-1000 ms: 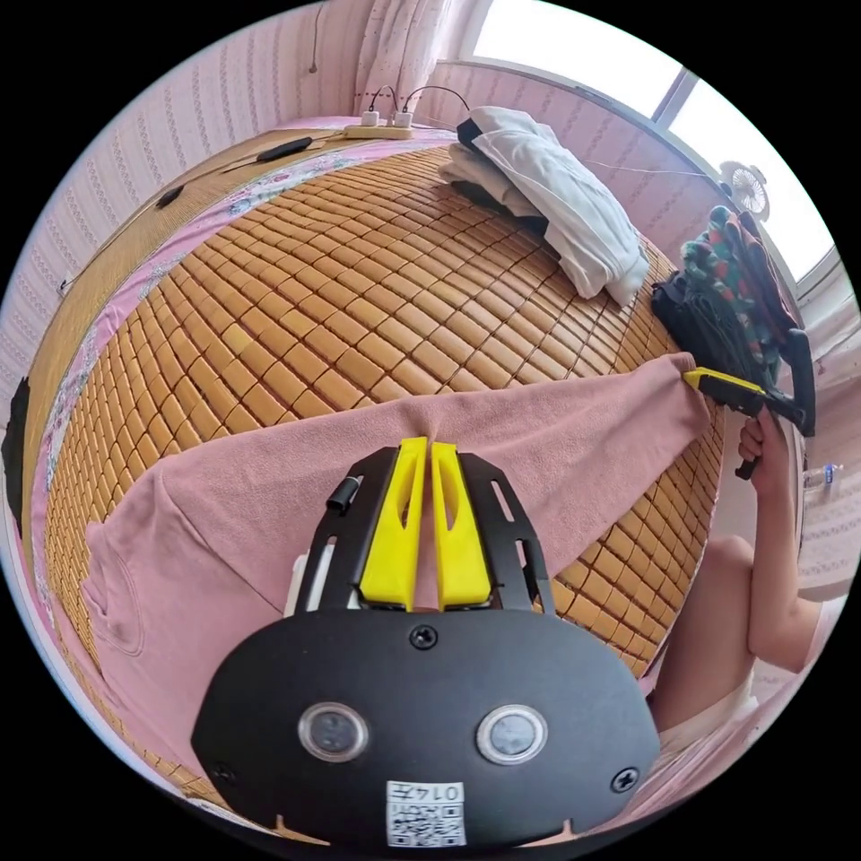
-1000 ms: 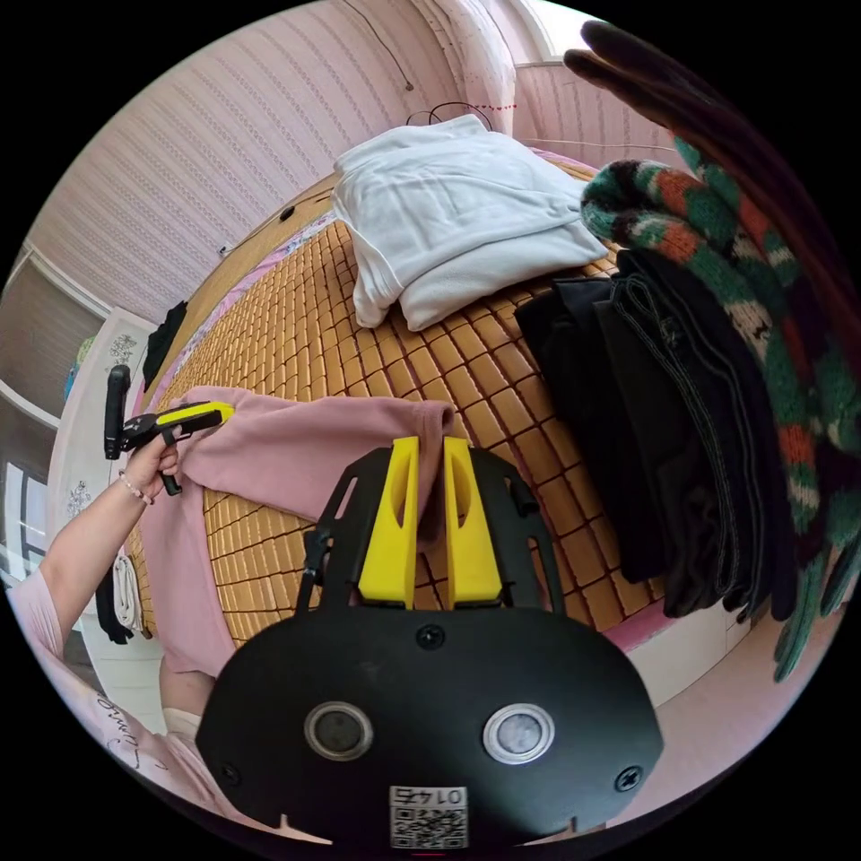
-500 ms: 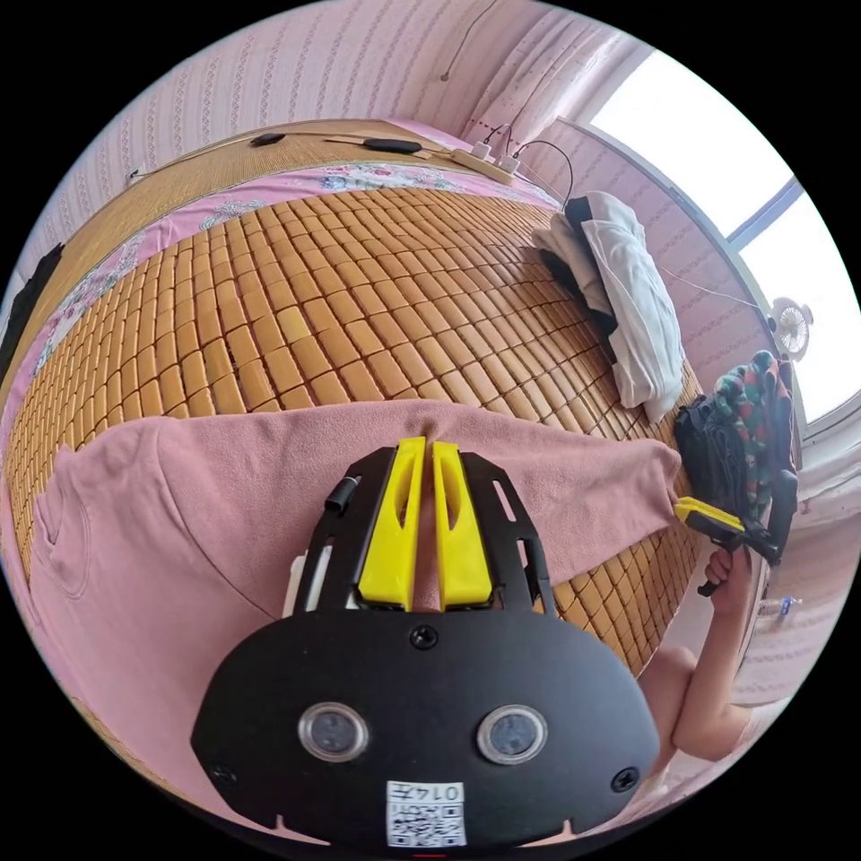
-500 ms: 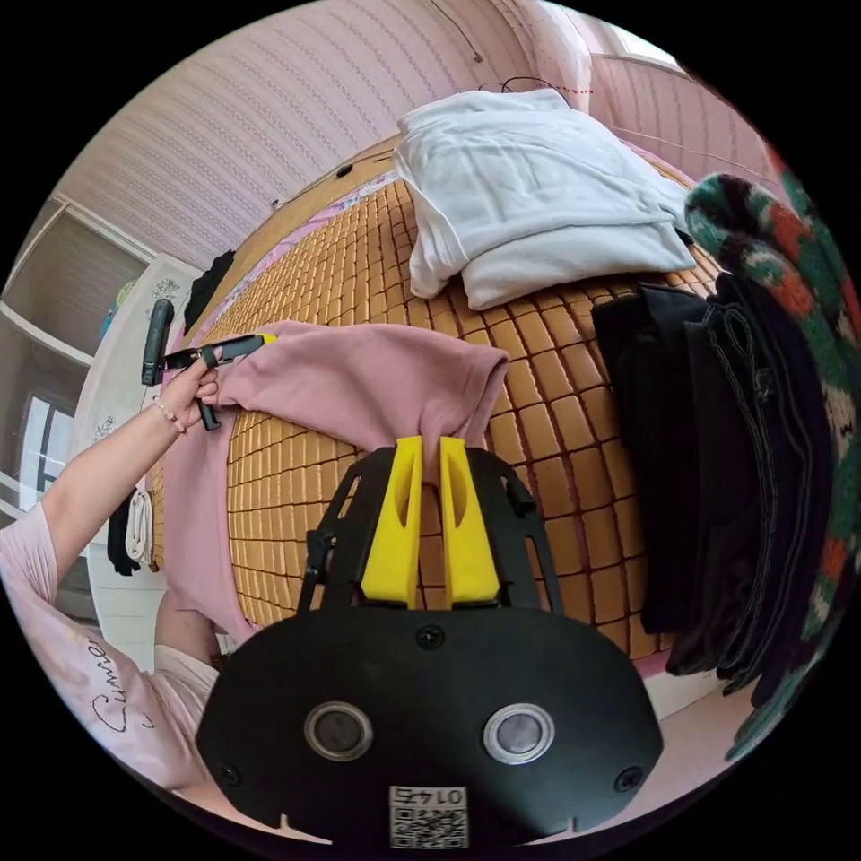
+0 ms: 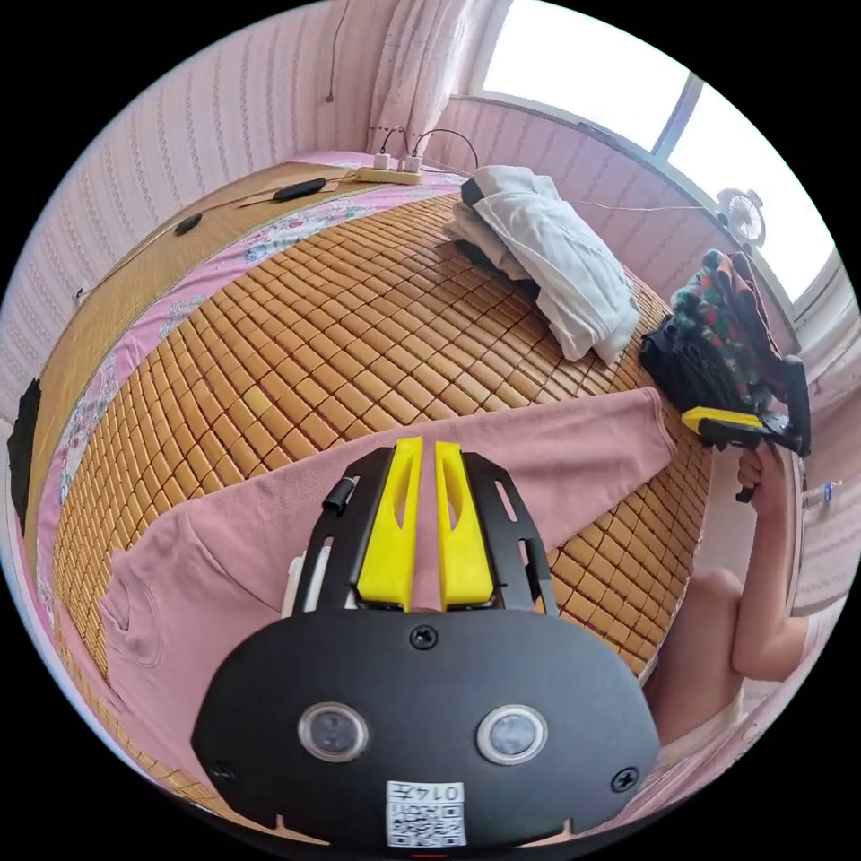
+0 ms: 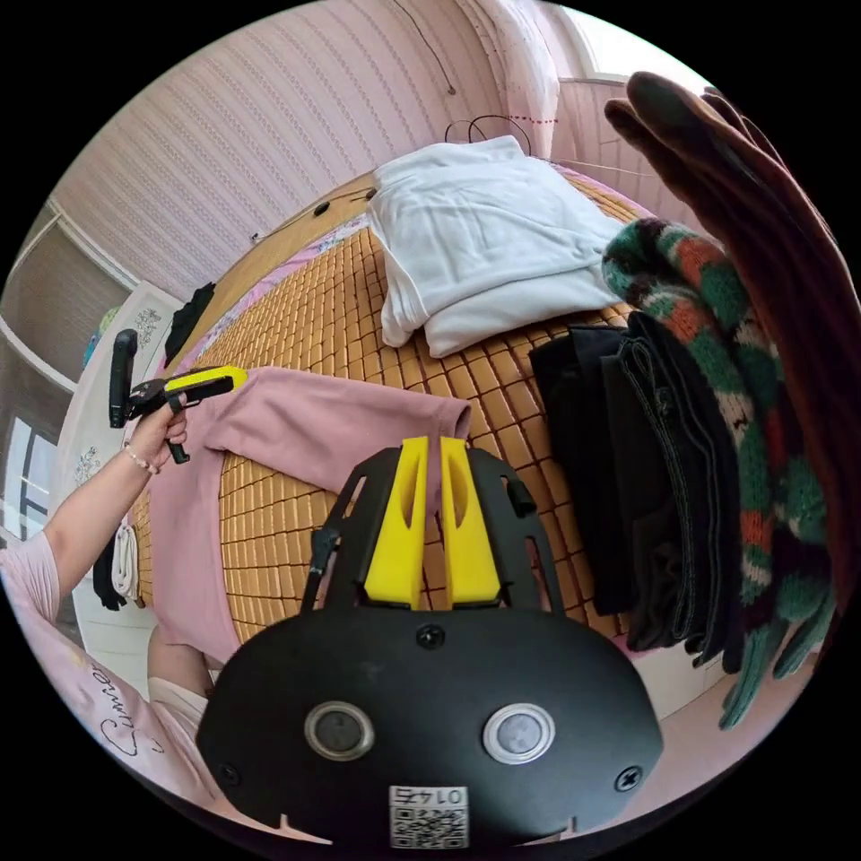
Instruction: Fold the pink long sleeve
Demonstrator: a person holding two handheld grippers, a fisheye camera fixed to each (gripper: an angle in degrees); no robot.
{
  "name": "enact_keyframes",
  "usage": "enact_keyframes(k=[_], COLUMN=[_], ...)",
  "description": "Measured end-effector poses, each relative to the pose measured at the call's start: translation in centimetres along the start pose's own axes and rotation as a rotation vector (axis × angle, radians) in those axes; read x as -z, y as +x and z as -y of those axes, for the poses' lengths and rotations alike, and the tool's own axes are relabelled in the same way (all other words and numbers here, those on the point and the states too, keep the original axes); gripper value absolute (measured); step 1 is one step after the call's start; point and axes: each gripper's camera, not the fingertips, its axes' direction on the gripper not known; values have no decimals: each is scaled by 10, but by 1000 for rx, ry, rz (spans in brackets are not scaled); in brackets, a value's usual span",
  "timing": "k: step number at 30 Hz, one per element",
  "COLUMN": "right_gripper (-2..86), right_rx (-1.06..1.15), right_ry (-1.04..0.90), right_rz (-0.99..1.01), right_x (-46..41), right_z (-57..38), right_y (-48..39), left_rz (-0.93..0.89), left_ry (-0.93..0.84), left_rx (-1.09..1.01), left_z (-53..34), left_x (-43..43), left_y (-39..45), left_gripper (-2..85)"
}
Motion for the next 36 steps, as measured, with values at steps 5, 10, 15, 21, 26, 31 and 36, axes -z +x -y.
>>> enact_keyframes(k=[5, 10, 15, 21, 26, 31, 36], right_gripper=[-7, -10, -10, -10, -10, -10, -9], right_rx=[63, 6, -23, -31, -48, 39, 216], right_ry=[-103, -45, -48, -52, -21, 100, 144], right_rz=[-193, -237, -195, -159, -139, -255, -215], right_x=[-38, -28, -24, -22, -20, 6, 19], right_z=[2, -4, -7, -9, -13, -24, -37], right_y=[-27, -33, -42, -60, -82, -138, -220], left_rz=[-123, -181, -204, -222, -229, -266, -23], left_ry=[-117, -170, -162, -127, -132, 34, -17], left_rx=[-237, -246, -267, -207, -195, -110, -24], left_z=[-15, -34, -53, -77, -103, -165, -305], left_x=[-16, -31, -24, 0, 12, 100, 185], left_y=[69, 94, 105, 99, 92, 75, 47], left_gripper=[7, -8, -10, -10, -8, -8, -10])
